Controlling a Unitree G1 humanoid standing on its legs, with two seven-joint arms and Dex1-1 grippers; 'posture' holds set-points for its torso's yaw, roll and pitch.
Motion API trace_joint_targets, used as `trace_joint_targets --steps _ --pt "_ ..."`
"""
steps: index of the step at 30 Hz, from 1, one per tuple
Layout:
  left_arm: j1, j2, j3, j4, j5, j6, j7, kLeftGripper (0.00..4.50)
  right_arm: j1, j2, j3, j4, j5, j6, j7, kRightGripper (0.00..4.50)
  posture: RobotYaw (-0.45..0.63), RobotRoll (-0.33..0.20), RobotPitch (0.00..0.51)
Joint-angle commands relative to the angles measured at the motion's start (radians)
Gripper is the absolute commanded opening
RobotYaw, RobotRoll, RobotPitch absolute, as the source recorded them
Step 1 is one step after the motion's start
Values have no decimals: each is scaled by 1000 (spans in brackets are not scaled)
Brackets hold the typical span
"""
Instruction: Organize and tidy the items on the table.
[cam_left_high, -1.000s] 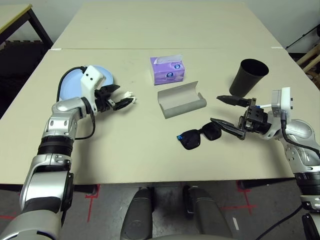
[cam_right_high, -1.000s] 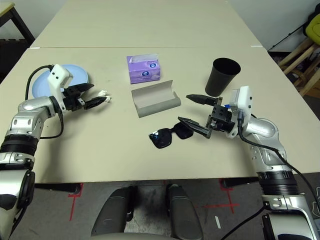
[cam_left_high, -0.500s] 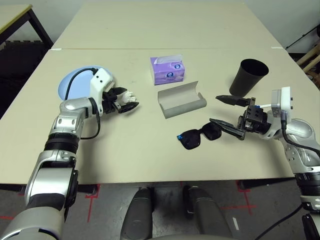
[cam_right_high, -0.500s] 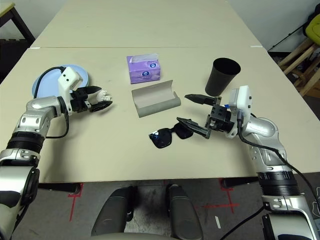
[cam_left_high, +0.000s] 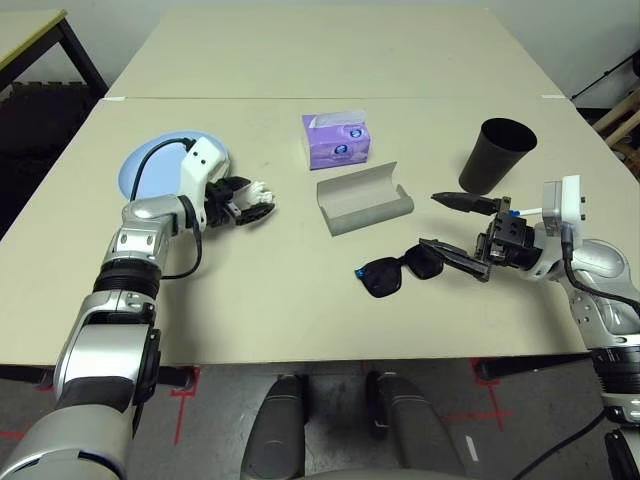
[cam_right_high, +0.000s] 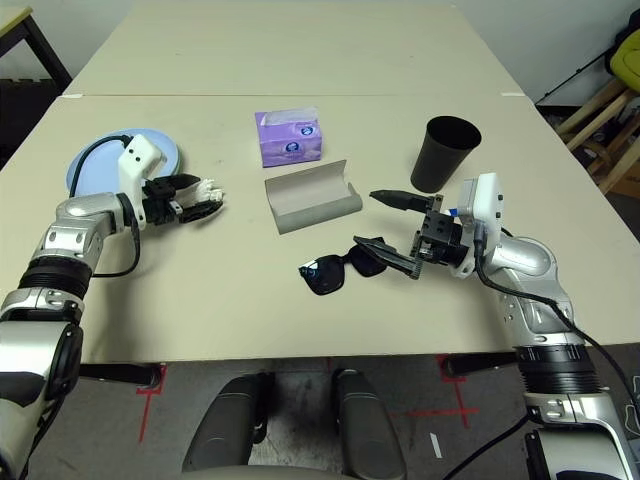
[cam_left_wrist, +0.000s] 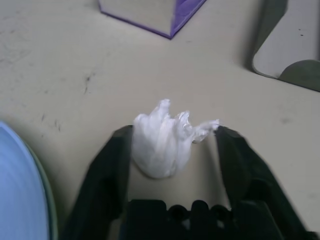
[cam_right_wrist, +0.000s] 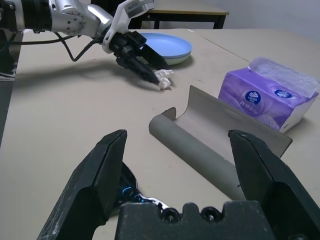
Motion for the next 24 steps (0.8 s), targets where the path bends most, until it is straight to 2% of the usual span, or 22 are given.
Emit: trace_joint_targets --steps 1,5,6,14,19,24 --pt "-19 -10 17 12 -1 -5 9 1983 15 -6 0 -22 -5 -4 -2 4500 75 0 176" --pt "-27 -10 34 -2 -11 9 9 287 13 -3 4 -17 -7 -7 -1 4500 77 0 176" --pt "-29 -8 40 -10 -15 14 8 37 13 -3 4 -15 -7 -8 -1 4500 77 0 176" --pt "-45 41 122 -104 -66 97 37 37 19 -3 1 -11 -7 -14 1 4500 76 0 178" --pt "-76 100 175 -91 -63 94 114 37 21 -3 2 -6 -7 -17 3 4500 87 0 178" --pt "-107 186 183 -2 -22 60 174 37 0 4 11 8 -11 -18 4 4500 98 0 178"
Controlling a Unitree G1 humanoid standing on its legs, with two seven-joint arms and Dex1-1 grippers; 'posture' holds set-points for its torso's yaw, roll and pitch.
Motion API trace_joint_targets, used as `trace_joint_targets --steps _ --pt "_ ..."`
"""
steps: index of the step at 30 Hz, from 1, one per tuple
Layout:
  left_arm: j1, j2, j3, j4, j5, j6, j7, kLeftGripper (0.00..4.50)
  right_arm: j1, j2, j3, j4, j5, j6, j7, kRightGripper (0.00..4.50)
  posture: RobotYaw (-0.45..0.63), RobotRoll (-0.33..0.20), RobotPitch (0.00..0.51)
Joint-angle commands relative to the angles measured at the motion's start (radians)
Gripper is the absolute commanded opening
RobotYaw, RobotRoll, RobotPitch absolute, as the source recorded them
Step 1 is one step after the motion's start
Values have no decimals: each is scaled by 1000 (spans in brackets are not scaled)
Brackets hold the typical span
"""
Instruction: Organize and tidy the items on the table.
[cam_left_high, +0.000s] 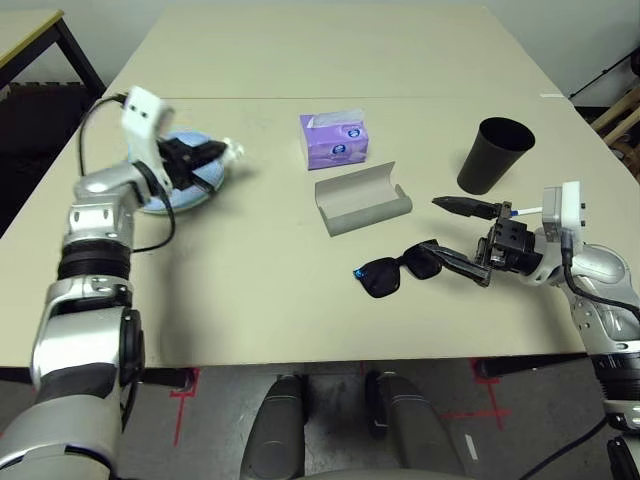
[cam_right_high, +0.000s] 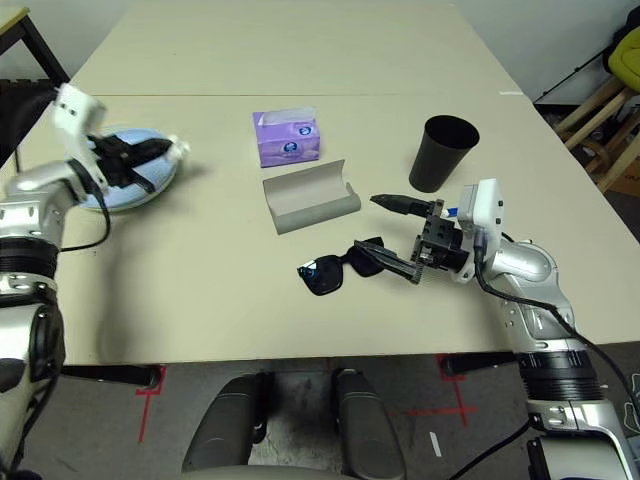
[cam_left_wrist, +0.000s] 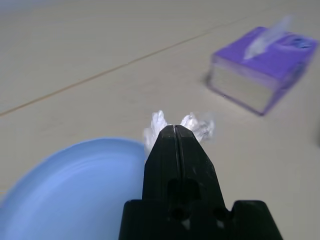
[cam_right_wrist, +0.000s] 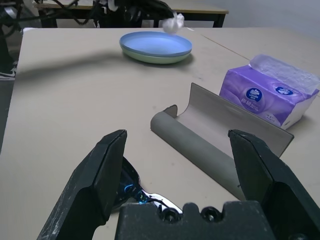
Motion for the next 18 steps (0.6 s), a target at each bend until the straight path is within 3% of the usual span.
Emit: trace_joint_targets --steps 1,7,8,10,18 --pt "-19 42 -1 63 34 -23 34 37 -6 2 10 8 -9 -8 8 4500 98 0 177" --pt "-23 64 -11 160 69 -52 77 37 -11 -1 8 11 -10 -6 11 4500 95 0 175" --pt "-23 62 -12 171 72 -57 75 203 -11 -2 7 11 -10 -5 11 4500 92 0 175" --pt "-19 54 -14 180 70 -59 64 695 -10 -4 5 12 -9 -5 12 4500 87 0 176" --pt "3 27 -1 174 53 -61 63 3806 1 -11 -15 8 -1 13 -6 4500 81 0 176"
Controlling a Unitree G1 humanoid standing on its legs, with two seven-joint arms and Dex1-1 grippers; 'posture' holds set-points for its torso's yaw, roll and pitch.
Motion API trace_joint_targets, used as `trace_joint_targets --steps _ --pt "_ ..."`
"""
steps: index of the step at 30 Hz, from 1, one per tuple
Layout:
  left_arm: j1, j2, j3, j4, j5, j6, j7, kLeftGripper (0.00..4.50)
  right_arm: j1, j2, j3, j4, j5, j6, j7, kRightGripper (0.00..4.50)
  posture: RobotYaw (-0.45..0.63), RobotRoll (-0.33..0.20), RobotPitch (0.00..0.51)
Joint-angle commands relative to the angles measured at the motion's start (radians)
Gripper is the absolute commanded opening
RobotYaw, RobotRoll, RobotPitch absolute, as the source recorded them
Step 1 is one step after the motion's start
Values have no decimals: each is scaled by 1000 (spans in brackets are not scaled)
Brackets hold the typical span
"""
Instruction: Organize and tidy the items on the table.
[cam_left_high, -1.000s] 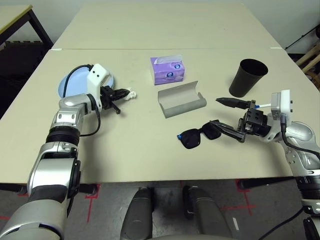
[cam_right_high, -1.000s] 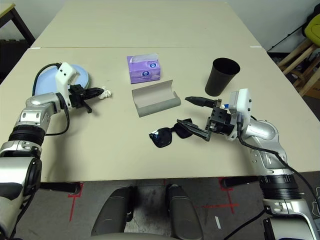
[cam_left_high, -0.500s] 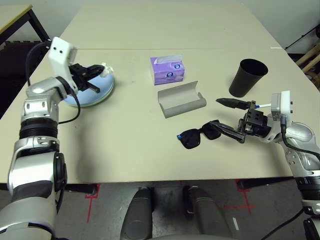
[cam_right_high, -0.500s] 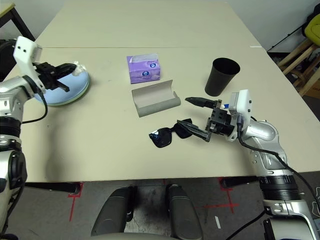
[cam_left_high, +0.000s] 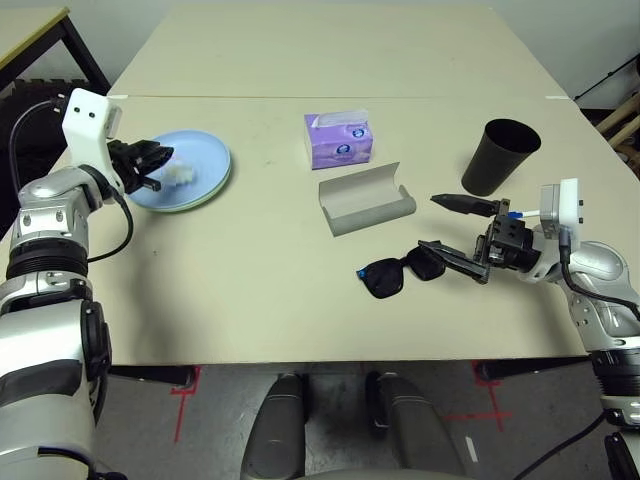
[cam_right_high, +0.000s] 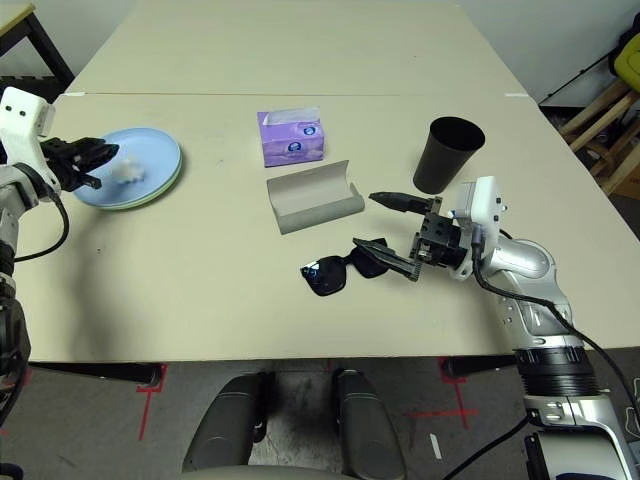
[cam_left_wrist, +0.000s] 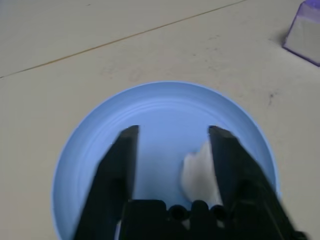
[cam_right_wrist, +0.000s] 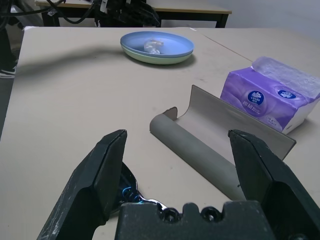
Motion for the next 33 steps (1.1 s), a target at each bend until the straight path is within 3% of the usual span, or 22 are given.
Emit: trace_joint_targets --steps 1,2,18,29,33 --pt "17 -14 3 -1 -7 -6 -10 4231 13 -10 -18 0 6 14 -12 4500 81 0 176" --pt "20 -19 6 -8 -14 -6 -18 4494 12 -8 -22 1 9 23 -21 4500 80 0 175" --pt "151 -181 7 -306 -152 -12 -210 4494 19 22 -44 -37 6 72 -170 4500 61 0 167" --pt "218 -186 -80 -444 -163 11 -385 4494 46 36 -49 -32 -8 46 -204 4500 58 0 165" --pt "253 -178 -86 -510 -217 11 -505 4494 35 19 -53 -20 -6 42 -184 4500 65 0 164"
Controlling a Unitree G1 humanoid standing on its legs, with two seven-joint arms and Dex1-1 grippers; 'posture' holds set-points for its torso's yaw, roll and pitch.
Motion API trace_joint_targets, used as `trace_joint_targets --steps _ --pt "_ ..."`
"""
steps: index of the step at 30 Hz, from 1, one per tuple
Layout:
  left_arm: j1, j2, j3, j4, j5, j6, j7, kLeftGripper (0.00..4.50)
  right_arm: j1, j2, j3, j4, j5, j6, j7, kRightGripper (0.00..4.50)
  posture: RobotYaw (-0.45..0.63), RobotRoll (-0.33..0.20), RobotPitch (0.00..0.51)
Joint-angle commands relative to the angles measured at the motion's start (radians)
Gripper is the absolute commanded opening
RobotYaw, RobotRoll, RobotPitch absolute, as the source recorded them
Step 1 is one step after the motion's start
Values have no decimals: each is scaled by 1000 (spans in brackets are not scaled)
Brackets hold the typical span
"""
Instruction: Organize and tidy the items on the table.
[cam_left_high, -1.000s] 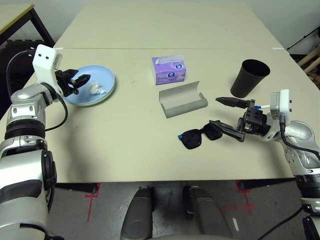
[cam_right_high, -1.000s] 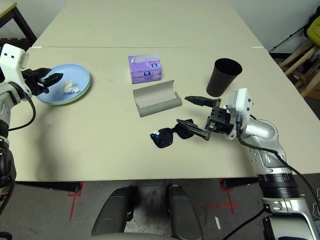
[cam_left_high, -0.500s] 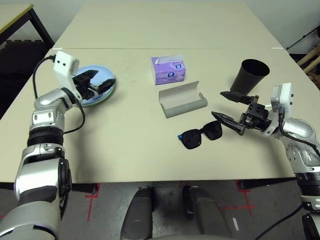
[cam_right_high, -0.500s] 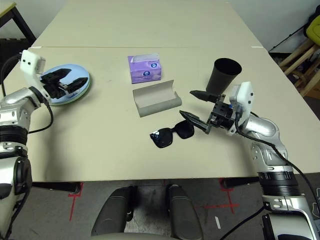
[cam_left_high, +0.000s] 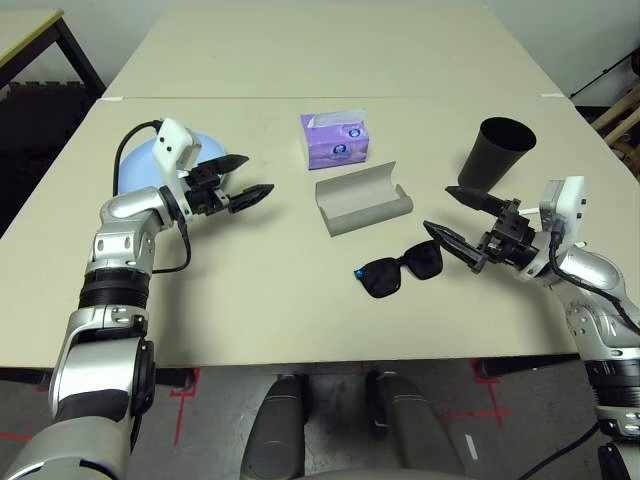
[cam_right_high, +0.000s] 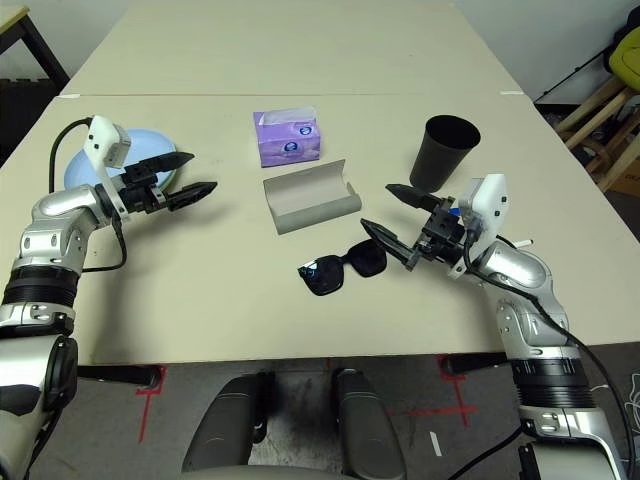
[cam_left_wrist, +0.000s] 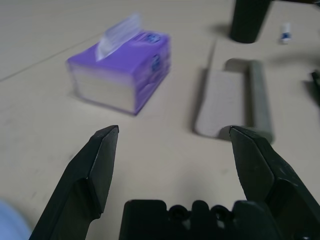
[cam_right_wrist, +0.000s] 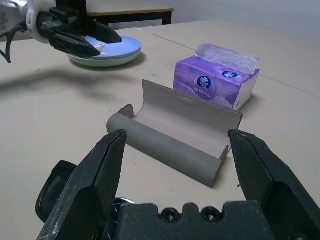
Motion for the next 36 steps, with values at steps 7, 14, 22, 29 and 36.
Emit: trace_joint_targets --steps 7,14,22,29,36 --pt "51 7 -47 -68 -67 0 -219 4494 -25 -27 -11 25 0 -8 54 4500 78 0 178" --pt "55 12 -72 -51 -63 -32 -301 4494 -41 -41 -2 26 -7 -2 91 4500 85 0 188" --pt "62 -19 -86 5 -40 -163 -302 4494 -96 -69 14 20 -19 19 123 4500 85 0 192" --pt "40 -37 -99 56 -29 -229 -310 4494 -142 -115 42 31 -37 29 186 4500 67 0 191" --pt "22 -54 -116 106 -22 -240 -331 4494 -262 -213 167 79 -158 27 302 4500 68 0 191"
